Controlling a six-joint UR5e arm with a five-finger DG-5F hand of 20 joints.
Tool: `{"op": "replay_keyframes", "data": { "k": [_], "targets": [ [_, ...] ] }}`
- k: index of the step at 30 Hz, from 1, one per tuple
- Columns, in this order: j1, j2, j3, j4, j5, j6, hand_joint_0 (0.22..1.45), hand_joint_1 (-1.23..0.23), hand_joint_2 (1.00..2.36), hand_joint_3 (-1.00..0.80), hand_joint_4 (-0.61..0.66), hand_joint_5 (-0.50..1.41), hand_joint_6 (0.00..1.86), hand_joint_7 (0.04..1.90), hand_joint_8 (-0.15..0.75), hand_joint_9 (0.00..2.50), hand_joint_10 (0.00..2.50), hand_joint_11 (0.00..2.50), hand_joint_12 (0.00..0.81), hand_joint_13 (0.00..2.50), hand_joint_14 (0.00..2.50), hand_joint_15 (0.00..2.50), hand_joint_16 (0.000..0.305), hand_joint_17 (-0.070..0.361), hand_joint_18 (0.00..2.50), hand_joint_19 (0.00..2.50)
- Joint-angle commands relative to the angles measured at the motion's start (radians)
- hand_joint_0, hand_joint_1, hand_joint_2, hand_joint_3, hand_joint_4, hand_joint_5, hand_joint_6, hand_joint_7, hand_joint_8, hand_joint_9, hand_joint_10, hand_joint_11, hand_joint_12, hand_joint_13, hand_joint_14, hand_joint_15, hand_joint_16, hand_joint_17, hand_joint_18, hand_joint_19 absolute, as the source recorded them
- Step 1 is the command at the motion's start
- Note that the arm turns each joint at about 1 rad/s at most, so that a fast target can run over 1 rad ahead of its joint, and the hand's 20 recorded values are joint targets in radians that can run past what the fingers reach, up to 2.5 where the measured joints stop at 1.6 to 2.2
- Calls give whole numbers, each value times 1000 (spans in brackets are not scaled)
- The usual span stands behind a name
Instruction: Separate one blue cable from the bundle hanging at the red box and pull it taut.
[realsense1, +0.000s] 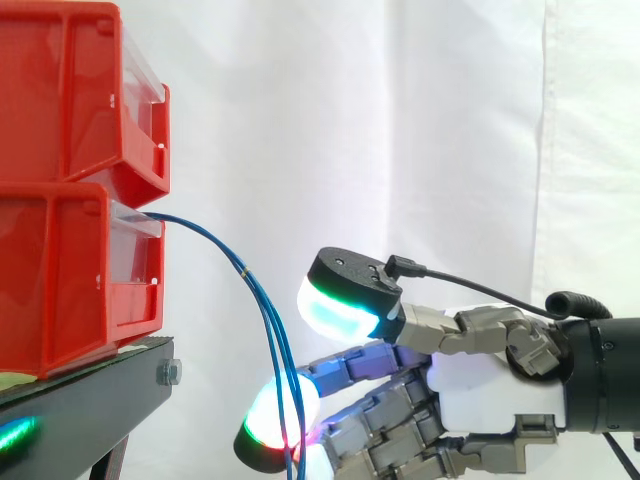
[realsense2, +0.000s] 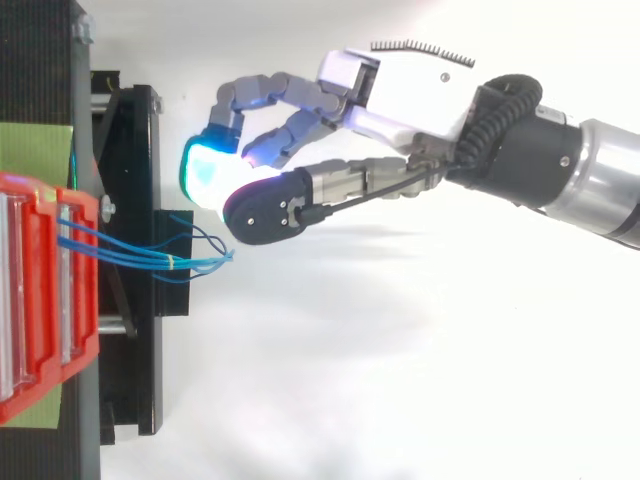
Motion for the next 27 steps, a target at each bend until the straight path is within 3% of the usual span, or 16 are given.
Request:
{"op": "replay_keyframes", "data": {
  "k": [1, 5, 10, 19, 27],
  "targets": [
    [2, -3, 4, 28, -4, -7, 517, -508, 1000, -500, 168, -122, 501, 1190, 293, 946, 21, 706, 331, 753, 17, 460, 49, 111, 619, 616],
    [8, -3, 4, 108, -34, -19, 480, -529, 1000, -500, 193, -121, 501, 1183, 305, 953, 19, 702, 347, 777, 18, 457, 53, 118, 649, 613],
    [10, -3, 4, 140, -43, -16, 450, -592, 1000, -500, 220, -118, 501, 1186, 316, 980, 20, 711, 355, 818, 18, 461, 55, 124, 691, 600],
    [21, -5, 4, 149, -35, -2, 451, -728, 1000, -500, 221, -115, 501, 1198, 314, 1002, 21, 716, 353, 849, 17, 468, 55, 124, 713, 594],
    [33, -3, -5, 146, -12, 56, 544, -705, 1000, -500, 166, -117, 501, 1209, 281, 993, 22, 723, 321, 836, 21, 488, 48, 107, 675, 613]
  ]
}}
